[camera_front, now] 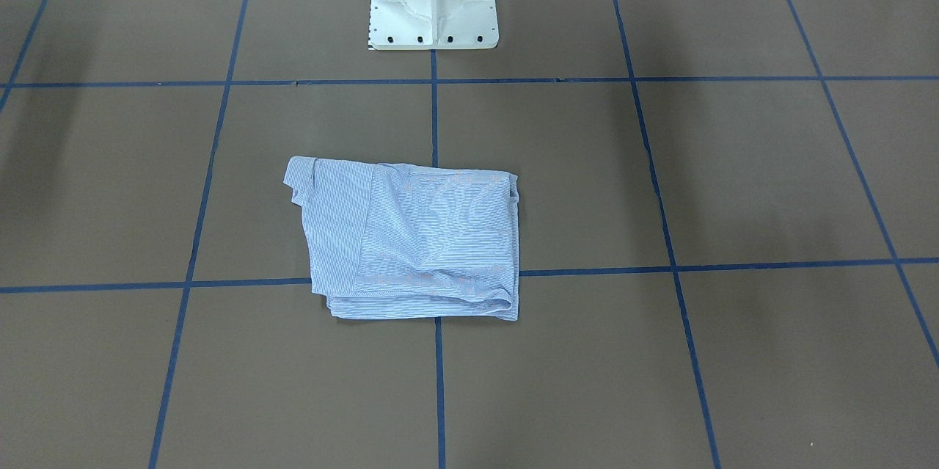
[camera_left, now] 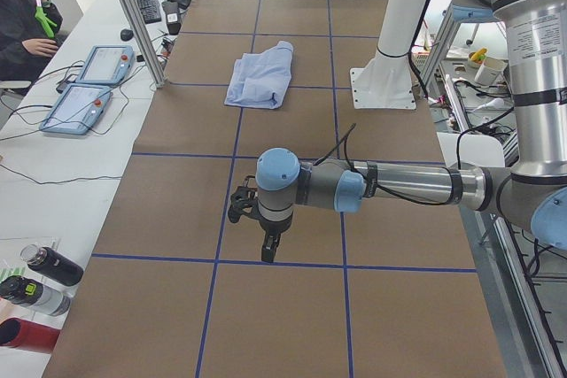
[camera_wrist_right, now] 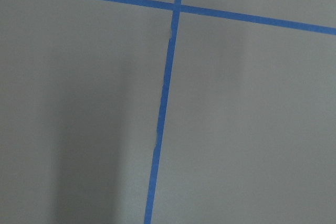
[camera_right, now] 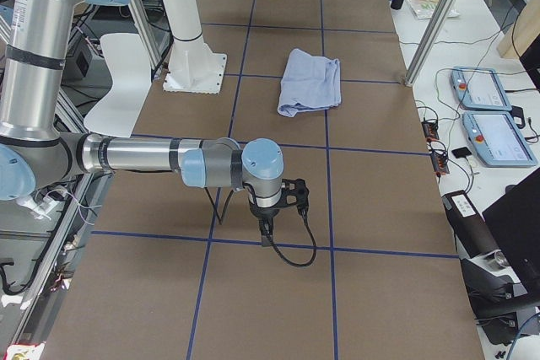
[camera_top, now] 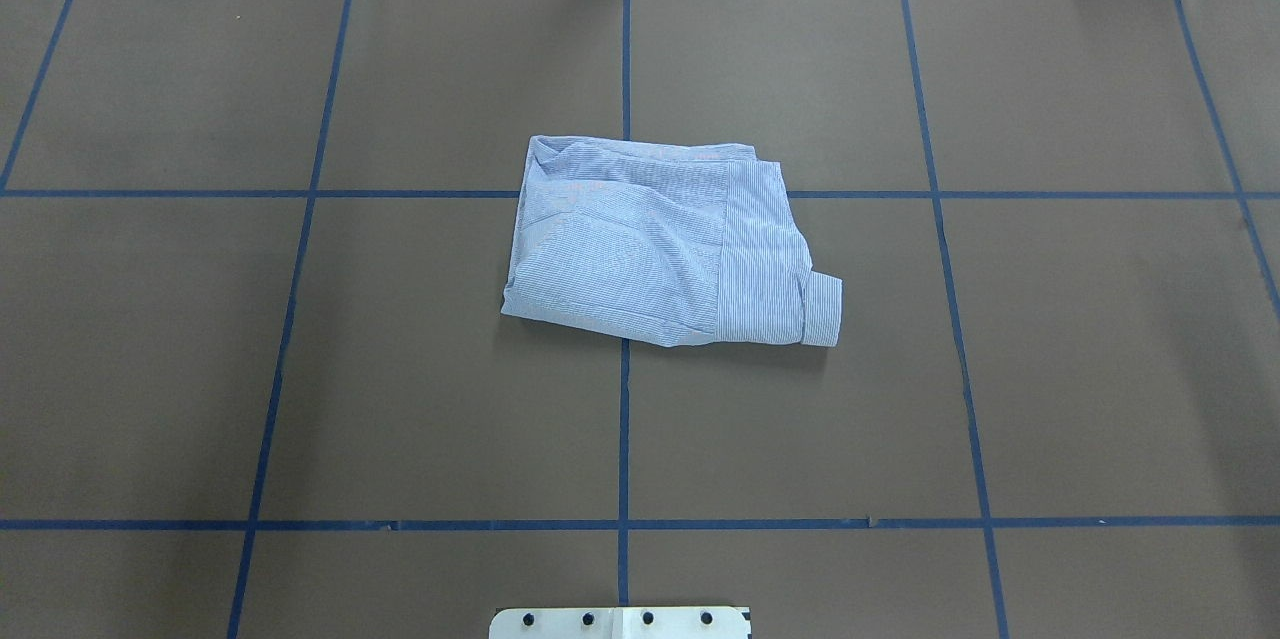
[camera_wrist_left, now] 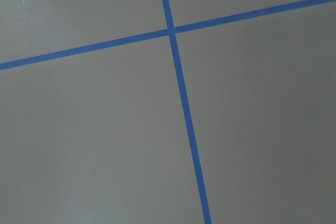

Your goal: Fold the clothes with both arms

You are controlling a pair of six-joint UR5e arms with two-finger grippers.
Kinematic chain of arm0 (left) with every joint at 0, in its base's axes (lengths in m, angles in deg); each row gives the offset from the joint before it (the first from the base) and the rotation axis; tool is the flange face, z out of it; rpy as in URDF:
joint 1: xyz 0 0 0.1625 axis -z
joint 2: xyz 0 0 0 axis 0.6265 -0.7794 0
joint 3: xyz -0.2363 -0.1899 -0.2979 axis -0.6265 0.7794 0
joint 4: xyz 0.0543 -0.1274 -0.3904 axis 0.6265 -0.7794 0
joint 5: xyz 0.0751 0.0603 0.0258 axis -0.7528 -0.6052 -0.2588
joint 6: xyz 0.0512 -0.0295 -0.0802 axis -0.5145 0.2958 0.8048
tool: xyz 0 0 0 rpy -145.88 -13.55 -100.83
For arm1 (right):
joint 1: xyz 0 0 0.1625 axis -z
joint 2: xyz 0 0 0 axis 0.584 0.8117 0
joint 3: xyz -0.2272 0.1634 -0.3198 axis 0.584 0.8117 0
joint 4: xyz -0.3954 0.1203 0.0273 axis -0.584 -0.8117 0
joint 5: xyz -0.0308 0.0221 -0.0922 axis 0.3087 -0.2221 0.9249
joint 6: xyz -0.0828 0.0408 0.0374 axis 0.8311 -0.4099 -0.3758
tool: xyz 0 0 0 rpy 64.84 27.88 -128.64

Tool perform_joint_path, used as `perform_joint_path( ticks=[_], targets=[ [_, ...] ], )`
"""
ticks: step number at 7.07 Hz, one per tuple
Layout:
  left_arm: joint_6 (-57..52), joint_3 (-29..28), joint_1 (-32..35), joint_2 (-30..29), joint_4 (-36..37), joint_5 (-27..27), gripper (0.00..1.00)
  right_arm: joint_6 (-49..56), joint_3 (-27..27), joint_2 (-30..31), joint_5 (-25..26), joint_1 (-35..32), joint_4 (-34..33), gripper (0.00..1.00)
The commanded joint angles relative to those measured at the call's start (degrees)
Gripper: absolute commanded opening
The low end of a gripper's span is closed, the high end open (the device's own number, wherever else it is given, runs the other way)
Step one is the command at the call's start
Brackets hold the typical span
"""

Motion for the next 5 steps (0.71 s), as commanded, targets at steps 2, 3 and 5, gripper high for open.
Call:
perform_joint_path(
  ticks=[2,3,5],
  targets=[
    [0.0,-0.53,-0.03,0.0,0.0,0.21,1.0,0.0,-0.81,0.0,-0.14,-0.07,0.0,1.0],
    [0.09,-0.88,-0.03,0.0,0.0,-0.14,1.0,0.0,-0.9,0.0,-0.14,-0.07,0.0,1.0],
    [0.09,-0.89,-0.03,0.0,-0.09,-0.05,1.0,0.0,-1.16,0.09,-0.05,-0.07,-0.09,1.0]
  ],
)
